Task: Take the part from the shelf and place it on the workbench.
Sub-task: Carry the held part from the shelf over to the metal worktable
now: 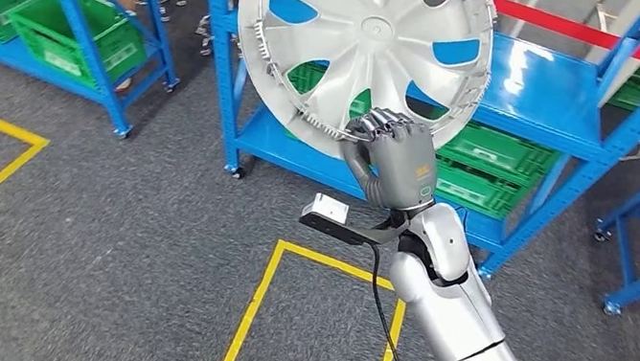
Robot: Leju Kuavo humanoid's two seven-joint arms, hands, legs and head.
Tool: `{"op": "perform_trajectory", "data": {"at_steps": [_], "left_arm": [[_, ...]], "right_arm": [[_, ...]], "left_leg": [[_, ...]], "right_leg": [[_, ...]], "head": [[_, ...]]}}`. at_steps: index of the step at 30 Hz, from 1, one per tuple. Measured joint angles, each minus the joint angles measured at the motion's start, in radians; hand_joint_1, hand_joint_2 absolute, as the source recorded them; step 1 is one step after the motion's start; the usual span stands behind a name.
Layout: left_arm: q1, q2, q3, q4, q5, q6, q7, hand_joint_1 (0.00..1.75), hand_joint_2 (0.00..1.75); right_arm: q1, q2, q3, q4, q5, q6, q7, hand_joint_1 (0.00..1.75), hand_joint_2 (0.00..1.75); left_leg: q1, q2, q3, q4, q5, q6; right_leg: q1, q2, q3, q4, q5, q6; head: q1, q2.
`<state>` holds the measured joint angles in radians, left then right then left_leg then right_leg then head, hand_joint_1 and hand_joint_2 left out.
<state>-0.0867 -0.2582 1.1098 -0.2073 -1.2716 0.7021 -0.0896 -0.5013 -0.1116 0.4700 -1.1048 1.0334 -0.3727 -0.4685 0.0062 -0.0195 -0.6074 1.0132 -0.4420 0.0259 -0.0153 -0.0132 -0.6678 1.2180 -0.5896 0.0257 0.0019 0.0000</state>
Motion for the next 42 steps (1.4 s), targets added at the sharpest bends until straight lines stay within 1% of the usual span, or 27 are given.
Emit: {"op": "perform_trajectory", "data": {"at_steps": [1,2,3,5,7,8,10,11,13,15,17,18,19,21,23,25,26,27,28,30,32,33,35,37,39,41,42], "left_arm": [[0.001,0.001,0.0,0.0,-0.004,0.0,0.001,0.0,1.75],[0.002,0.001,0.0,-0.001,-0.007,0.0,0.003,0.0,1.75],[0.003,0.002,0.0,-0.002,-0.01,0.0,0.005,0.0,1.75],[0.004,0.003,0.0,-0.004,-0.015,0.0,0.007,0.0,1.75],[0.004,0.004,0.0,-0.005,-0.019,0.0,0.009,0.0,1.75],[0.004,0.004,0.0,-0.006,-0.023,0.0,0.009,0.0,1.75],[0.007,0.005,0.002,-0.006,-0.033,-0.01,0.009,0.0,1.75],[0.008,0.006,0.004,-0.004,-0.038,-0.027,0.009,0.0,1.75],[0.009,0.008,0.01,0.001,-0.055,-0.073,0.014,0.0,1.75],[0.007,0.01,0.012,0.004,-0.074,-0.103,0.033,0.0,1.75],[0.007,0.01,0.012,0.006,-0.082,-0.118,0.051,0.0,1.75],[0.007,0.01,0.013,0.007,-0.082,-0.123,0.056,0.0,1.75],[0.008,0.01,0.013,0.008,-0.081,-0.128,0.059,0.0,1.75],[0.006,0.01,0.014,0.009,-0.079,-0.141,0.061,0.0,1.75],[0.004,0.011,0.014,0.01,-0.083,-0.169,0.061,0.0,1.75],[0.005,0.013,0.014,0.012,-0.096,-0.199,0.062,0.0,1.75],[0.006,0.013,0.014,0.013,-0.102,-0.208,0.062,0.0,1.75],[0.007,0.013,0.014,0.014,-0.106,-0.213,0.063,0.0,1.75],[0.007,0.013,0.014,0.015,-0.109,-0.216,0.063,0.0,1.75],[0.004,0.013,0.014,0.017,-0.11,-0.218,0.063,0.0,1.75],[0.003,0.014,0.014,0.018,-0.113,-0.224,0.065,0.0,1.75],[0.003,0.014,0.014,0.018,-0.115,-0.228,0.066,0.0,1.75],[0.004,0.014,0.014,0.018,-0.117,-0.235,0.071,0.0,1.75],[0.004,0.011,0.014,0.019,-0.118,-0.235,0.078,0.0,1.75],[0.004,0.008,0.014,0.02,-0.113,-0.238,0.087,0.0,1.75],[0.006,0.008,0.014,0.022,-0.107,-0.281,0.102,0.0,1.75],[0.008,0.008,0.014,0.023,-0.107,-0.317,0.112,0.0,1.75]], "right_arm": [[0.008,0.001,0.0,0.0,0.003,0.001,0.0,1.75,1.75],[0.015,0.002,0.0,0.0,0.006,0.002,0.0,1.75,1.75],[0.02,0.004,0.0,0.0,0.008,0.003,0.0,1.75,1.75],[0.026,0.007,0.0,-0.002,0.01,0.005,0.0,1.75,1.75],[0.026,0.009,-0.001,-0.005,0.011,0.005,-0.001,1.75,1.75],[0.026,0.011,-0.001,-0.008,0.012,0.006,-0.002,1.75,1.75],[0.027,0.016,-0.001,-0.014,0.017,0.01,-0.003,1.75,1.75],[0.026,0.021,-0.001,-0.017,0.019,0.013,-0.002,1.75,1.75],[0.025,0.031,-0.003,-0.022,0.024,0.02,-0.002,1.75,1.75],[0.024,0.036,-0.005,-0.023,0.032,0.026,-0.003,1.75,1.75],[0.024,0.038,-0.005,-0.022,0.041,0.033,-0.006,1.75,1.75],[0.025,0.039,-0.005,-0.021,0.042,0.036,-0.008,1.75,1.75],[0.025,0.041,-0.005,-0.021,0.04,0.038,-0.013,1.75,1.75],[0.023,0.042,-0.005,-0.021,0.034,0.039,-0.022,1.75,1.75],[0.02,0.042,-0.005,-0.022,0.032,0.041,-0.028,1.75,1.75],[0.018,0.043,-0.004,-0.025,0.035,0.044,-0.032,1.75,1.75],[0.016,0.045,-0.003,-0.028,0.037,0.045,-0.034,1.75,1.75],[0.016,0.046,-0.003,-0.03,0.038,0.046,-0.035,1.75,1.75],[0.015,0.046,-0.002,-0.031,0.039,0.047,-0.035,1.75,1.75],[0.015,0.045,-0.002,-0.032,0.04,0.047,-0.036,1.75,1.75],[0.017,0.043,-0.002,-0.032,0.047,0.048,-0.032,1.75,1.75],[0.018,0.043,-0.001,-0.032,0.053,0.049,-0.027,1.75,1.75],[0.018,0.043,0.0,-0.032,0.066,0.05,-0.014,1.75,1.75],[0.018,0.043,0.0,-0.033,0.075,0.051,-0.004,1.75,1.75],[0.02,0.042,0.0,-0.033,0.087,0.049,0.002,1.75,1.75],[0.022,0.043,0.001,-0.034,0.089,0.044,0.001,1.75,1.75],[0.023,0.043,0.001,-0.034,0.084,0.042,-0.004,1.75,1.75]], "left_leg": [[-0.001,-0.014,-0.003,0.001,0.002,0.001],[-0.001,-0.029,-0.006,0.002,0.004,0.001],[-0.002,-0.044,-0.009,0.004,0.006,0.0],[-0.001,-0.073,-0.013,0.01,0.009,-0.005],[-0.001,-0.097,-0.02,0.014,0.014,-0.014],[0.0,-0.108,-0.024,0.014,0.017,-0.02],[0.003,-0.127,-0.033,0.008,0.025,-0.035],[0.002,-0.118,-0.037,0.01,0.024,-0.041],[-0.001,-0.062,-0.064,0.061,-0.009,-0.052],[0.0,-0.002,-0.121,0.19,-0.079,-0.061],[0.006,0.011,-0.164,0.294,-0.117,-0.07],[0.009,0.015,-0.159,0.291,-0.108,-0.072],[0.011,0.022,-0.132,0.247,-0.084,-0.074],[0.01,0.064,-0.046,0.103,-0.031,-0.073],[0.006,0.09,-0.003,0.022,-0.011,-0.058],[0.003,0.069,-0.009,0.017,-0.009,-0.039],[0.003,0.057,-0.011,0.016,-0.007,-0.031],[0.004,0.044,-0.012,0.015,-0.005,-0.024],[0.006,0.032,-0.012,0.013,-0.002,-0.018],[0.006,0.008,-0.014,0.012,0.001,-0.009],[0.003,-0.021,-0.016,0.013,0.003,-0.006],[0.001,-0.038,-0.017,0.014,0.004,-0.005],[-0.001,-0.07,-0.017,0.015,0.006,-0.006],[0.0,-0.097,-0.02,0.017,0.01,-0.012],[0.004,-0.119,-0.027,0.015,0.016,-0.024],[0.007,-0.138,-0.034,0.01,0.023,-0.037],[0.004,-0.124,-0.038,0.015,0.02,-0.041]], "right_leg": [[0.001,0.006,-0.027,0.059,-0.021,0.0],[0.001,0.009,-0.039,0.087,-0.024,-0.001],[0.001,0.011,-0.032,0.074,-0.007,-0.003],[0.001,0.036,0.034,-0.054,0.056,-0.012],[0.002,0.072,0.091,-0.167,0.091,-0.018],[0.004,0.082,0.101,-0.19,0.094,-0.02],[0.005,0.063,0.101,-0.195,0.098,-0.026],[0.004,0.052,0.102,-0.2,0.102,-0.032],[0.0,0.025,0.104,-0.209,0.111,-0.045],[0.001,-0.002,0.102,-0.211,0.113,-0.051],[0.001,-0.032,0.101,-0.211,0.112,-0.051],[0.0,-0.047,0.101,-0.21,0.112,-0.05],[0.0,-0.061,0.101,-0.21,0.111,-0.048],[0.002,-0.089,0.103,-0.205,0.106,-0.04],[0.008,-0.111,0.104,-0.201,0.101,-0.027],[0.009,-0.131,0.107,-0.201,0.1,-0.013],[0.006,-0.128,0.108,-0.2,0.097,-0.006],[0.002,-0.106,0.105,-0.187,0.085,0.0],[-0.001,-0.074,0.093,-0.157,0.063,0.004],[-0.003,-0.008,0.038,-0.035,-0.004,0.006],[0.001,0.009,-0.021,0.082,-0.043,0.002],[0.004,0.011,-0.029,0.093,-0.034,-0.002],[0.008,0.025,0.015,-0.005,0.031,-0.015],[0.011,0.072,0.079,-0.14,0.084,-0.029],[0.015,0.094,0.101,-0.194,0.095,-0.034],[0.015,0.068,0.103,-0.203,0.102,-0.038],[0.013,0.055,0.107,-0.211,0.106,-0.043]], "head": [[0.0,0.0],[0.0,0.0],[0.0,0.0],[0.001,0.0],[0.001,0.0],[0.002,0.0],[0.003,0.0],[0.002,0.0],[-0.004,0.0],[-0.01,0.0],[-0.01,0.0],[-0.011,0.0],[-0.01,0.0],[-0.011,0.0],[-0.007,0.0],[-0.004,0.0],[-0.003,0.0],[-0.003,0.0],[-0.002,0.0],[0.0,0.0],[0.002,0.0],[0.002,0.0],[0.002,0.0],[0.001,0.0],[0.001,0.0],[0.002,0.0],[0.0,0.0]]}}
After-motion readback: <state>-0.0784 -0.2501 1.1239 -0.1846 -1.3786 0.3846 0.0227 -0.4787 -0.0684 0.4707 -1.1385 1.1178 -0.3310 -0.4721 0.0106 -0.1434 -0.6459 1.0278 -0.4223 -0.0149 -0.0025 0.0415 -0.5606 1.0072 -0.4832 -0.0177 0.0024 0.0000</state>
